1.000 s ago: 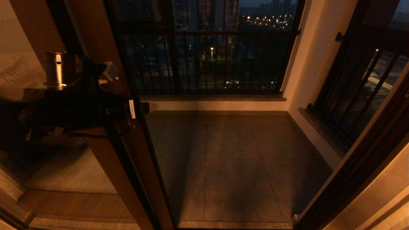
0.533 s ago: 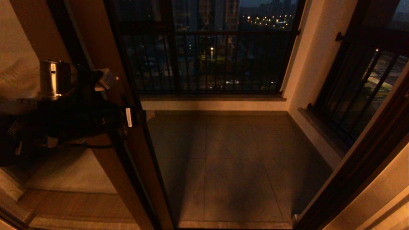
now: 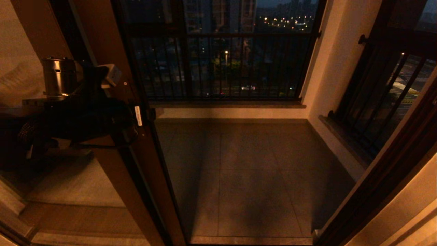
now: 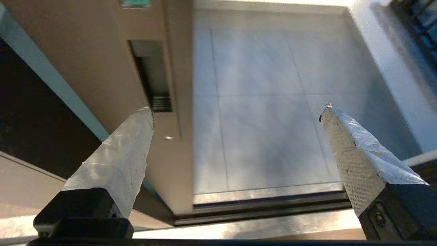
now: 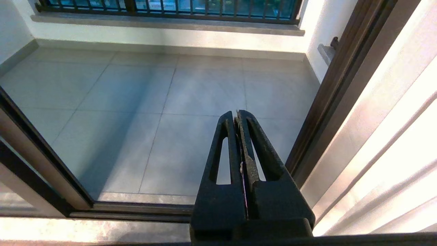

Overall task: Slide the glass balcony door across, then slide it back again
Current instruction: Close the slid door

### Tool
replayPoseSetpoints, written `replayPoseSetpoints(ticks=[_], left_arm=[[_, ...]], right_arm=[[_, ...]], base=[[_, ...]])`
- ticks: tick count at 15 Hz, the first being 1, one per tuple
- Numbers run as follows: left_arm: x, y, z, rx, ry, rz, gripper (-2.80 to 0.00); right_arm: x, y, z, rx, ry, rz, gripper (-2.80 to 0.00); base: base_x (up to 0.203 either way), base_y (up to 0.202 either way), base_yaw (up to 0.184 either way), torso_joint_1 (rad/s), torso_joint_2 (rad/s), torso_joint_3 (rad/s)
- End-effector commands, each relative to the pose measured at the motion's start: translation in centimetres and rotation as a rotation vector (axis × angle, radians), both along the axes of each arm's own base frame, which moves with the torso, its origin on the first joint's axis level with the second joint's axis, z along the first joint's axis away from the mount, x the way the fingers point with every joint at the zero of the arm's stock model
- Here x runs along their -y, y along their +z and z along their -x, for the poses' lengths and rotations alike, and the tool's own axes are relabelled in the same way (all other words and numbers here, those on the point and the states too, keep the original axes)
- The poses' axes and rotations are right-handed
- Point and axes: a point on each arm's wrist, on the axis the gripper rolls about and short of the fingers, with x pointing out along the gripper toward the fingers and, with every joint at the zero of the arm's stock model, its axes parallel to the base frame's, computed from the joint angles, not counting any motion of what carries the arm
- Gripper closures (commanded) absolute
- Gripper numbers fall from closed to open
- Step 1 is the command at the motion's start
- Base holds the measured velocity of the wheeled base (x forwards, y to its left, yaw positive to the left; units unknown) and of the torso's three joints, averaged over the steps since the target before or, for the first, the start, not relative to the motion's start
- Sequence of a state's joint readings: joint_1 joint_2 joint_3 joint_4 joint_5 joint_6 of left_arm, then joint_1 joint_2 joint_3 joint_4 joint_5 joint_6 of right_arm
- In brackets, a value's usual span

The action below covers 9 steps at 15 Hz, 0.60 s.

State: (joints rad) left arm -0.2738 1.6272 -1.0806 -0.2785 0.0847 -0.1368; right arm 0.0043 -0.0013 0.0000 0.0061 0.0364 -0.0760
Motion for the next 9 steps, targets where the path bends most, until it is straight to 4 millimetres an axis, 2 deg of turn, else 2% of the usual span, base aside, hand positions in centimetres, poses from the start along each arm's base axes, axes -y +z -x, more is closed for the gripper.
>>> replayPoseSetpoints(ticks=[1, 3, 9], left_arm=[[0.3, -0.6, -1.1, -0.017, 0.004, -0.005, -2.8], [0.4, -0.5, -1.8, -0.008, 0.024, -0.009, -2.8], [0.5, -0.7, -2.1, -0.014, 0.029, -0.01, -2.8]], right_arm=[[0.0, -0.1, 0.0, -0.003, -0.001, 0.001, 0.0], [0.0, -0.1, 0.0, -0.003, 0.001, 0.001, 0.0], [0.0, -0.1, 0.0, -0.003, 0.001, 0.001, 0.0]], base=[[0.0, 0.0, 0.0, 0.0, 0.0, 0.0], [0.0, 0.0, 0.0, 0.0, 0.0, 0.0], [0.0, 0.0, 0.0, 0.0, 0.0, 0.0]])
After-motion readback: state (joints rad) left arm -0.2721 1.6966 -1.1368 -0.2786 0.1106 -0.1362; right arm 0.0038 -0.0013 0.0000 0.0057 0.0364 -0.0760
